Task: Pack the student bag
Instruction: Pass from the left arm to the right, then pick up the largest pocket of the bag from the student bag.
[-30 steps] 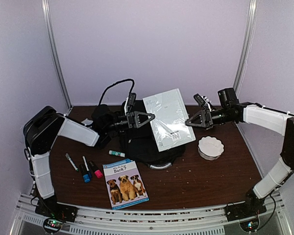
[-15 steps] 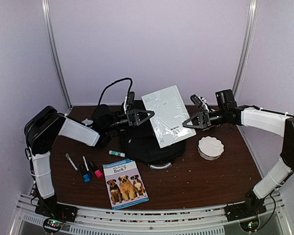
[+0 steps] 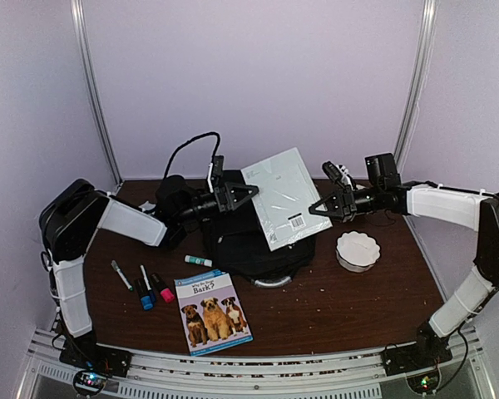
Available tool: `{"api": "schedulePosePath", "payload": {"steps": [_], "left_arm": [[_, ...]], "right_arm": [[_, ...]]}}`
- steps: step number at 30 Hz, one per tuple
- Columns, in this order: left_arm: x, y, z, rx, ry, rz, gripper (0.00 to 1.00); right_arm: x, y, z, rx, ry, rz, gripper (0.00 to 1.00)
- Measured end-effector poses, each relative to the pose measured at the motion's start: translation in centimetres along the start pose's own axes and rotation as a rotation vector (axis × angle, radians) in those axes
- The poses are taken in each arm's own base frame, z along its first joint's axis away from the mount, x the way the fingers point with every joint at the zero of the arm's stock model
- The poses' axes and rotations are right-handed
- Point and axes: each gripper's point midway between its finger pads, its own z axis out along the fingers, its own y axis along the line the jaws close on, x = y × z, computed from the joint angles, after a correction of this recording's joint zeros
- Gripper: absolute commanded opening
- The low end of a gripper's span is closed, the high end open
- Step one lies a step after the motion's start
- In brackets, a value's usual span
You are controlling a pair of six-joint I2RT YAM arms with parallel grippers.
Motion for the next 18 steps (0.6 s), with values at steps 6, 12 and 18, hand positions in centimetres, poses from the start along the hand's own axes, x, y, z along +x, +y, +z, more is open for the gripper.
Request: {"api": "schedulePosePath", "payload": {"steps": [6, 12, 18], "left_arm": [[1.2, 2.7, -1.8, -0.194, 0.035, 0.046, 0.59], [1.9, 2.7, -3.6, -0.380, 0.167, 0.232, 0.57], [5.5, -0.2, -2.8, -0.520, 0.436, 0.634, 0.57]], "right_arm": [[-1.2, -2.2, -2.1, 0.085, -0.070, 0.070, 0.00], [-3.0, -3.9, -6.7, 0.237, -0.151, 0.061, 0.00], [-4.3, -3.5, -11.7, 0.352, -0.235, -0.002, 0.00]]}}
